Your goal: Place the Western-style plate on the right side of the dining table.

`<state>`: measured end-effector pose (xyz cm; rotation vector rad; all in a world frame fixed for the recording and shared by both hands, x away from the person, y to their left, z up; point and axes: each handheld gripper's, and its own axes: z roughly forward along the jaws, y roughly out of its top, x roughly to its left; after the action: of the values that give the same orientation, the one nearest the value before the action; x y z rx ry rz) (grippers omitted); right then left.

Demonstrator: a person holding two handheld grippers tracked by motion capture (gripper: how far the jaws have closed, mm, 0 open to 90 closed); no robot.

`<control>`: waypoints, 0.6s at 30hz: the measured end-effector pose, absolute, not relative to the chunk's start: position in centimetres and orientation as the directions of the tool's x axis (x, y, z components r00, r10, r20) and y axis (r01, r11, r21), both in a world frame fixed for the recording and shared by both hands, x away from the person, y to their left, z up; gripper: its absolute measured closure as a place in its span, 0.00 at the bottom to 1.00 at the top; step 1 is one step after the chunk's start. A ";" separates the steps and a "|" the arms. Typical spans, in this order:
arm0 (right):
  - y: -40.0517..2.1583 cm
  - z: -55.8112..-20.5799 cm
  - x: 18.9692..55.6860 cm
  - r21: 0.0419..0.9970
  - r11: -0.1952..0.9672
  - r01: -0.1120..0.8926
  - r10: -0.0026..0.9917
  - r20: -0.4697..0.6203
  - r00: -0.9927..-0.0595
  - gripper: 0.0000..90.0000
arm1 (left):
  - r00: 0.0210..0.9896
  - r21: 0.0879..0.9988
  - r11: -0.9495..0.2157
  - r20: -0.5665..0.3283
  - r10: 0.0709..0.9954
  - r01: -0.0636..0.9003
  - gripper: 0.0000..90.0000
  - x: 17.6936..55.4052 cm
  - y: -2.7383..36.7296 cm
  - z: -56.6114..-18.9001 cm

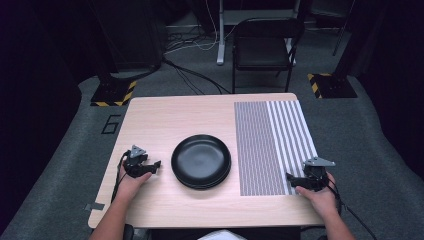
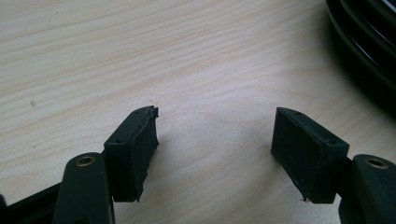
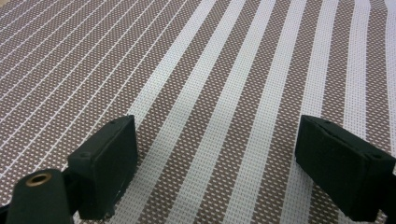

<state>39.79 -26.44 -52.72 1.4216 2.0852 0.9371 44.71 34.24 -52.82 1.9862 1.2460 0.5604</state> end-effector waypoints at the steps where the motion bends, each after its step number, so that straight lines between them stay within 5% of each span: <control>1: -26.5 -52.7 39.8 0.742 0.239 0.626 0.929 0.014 -0.371 0.14 | 0.440 0.760 -0.278 -0.011 0.898 0.588 0.34 44.7 34.2 -52.8; 11: -26.4 -52.7 39.8 0.742 0.239 0.626 0.930 0.012 -0.369 0.14 | 0.444 0.760 -0.285 -0.006 0.896 0.585 0.34 44.7 34.2 -52.8; 18: -26.8 -52.6 39.7 0.757 0.198 0.623 0.942 0.028 -0.333 0.25 | 0.445 0.759 -0.287 -0.005 0.895 0.585 0.34 44.6 34.2 -52.8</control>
<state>39.67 -26.81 -52.64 1.4570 2.0332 0.9549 44.64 34.17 -52.81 1.9933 1.2381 0.5635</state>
